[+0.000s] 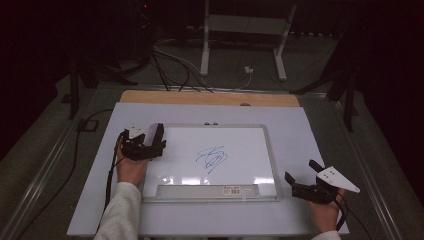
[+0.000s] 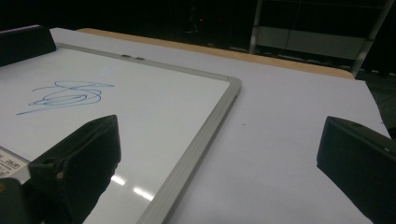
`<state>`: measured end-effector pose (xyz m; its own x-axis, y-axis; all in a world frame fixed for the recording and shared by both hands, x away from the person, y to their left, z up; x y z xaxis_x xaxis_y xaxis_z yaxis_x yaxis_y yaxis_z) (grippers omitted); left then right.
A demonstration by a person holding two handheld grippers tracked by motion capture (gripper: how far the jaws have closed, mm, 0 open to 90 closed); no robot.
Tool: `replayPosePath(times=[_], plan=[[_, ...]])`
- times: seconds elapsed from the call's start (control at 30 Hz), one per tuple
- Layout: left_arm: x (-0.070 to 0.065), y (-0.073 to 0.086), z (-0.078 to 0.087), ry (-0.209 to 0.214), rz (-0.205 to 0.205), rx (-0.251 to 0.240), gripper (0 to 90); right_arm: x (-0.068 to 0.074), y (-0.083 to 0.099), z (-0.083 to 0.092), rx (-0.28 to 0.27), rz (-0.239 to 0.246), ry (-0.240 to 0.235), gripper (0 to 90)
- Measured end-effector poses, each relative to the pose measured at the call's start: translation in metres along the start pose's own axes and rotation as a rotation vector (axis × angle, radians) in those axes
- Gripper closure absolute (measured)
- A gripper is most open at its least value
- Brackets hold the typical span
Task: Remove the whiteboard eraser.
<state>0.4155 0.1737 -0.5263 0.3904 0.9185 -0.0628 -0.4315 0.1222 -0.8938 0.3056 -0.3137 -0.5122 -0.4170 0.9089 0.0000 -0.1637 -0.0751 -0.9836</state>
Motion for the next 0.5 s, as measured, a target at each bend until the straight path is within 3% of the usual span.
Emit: replayPosePath(times=[0.2,0.33,0.5], plan=[[0.000,0.004,-0.005,0.006,0.020,0.023,8.0,0.000,0.000,0.000,-0.001,0.001,0.000,0.0],[0.001,0.008,-0.009,-0.025,0.020,0.050,10.3,-0.001,0.000,0.000,-0.001,0.000,0.001,0.0],[-0.001,0.013,-0.013,-0.033,0.012,0.080,25.9,0.000,0.000,0.000,-0.001,0.001,0.001,0.0]])
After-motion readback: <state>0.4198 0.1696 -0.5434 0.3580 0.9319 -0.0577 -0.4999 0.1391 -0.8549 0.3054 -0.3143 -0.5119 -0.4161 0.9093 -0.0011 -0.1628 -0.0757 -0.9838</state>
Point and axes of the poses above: each handheld gripper's, and its own axes: z roughly backward along the jaws, y roughly out of its underside, x roughly to its left, the point moved 7 cm from there along -z, roughly forward along the jaws, and after that the axes turned 9 degrees about -x, right-handed, at the moved point
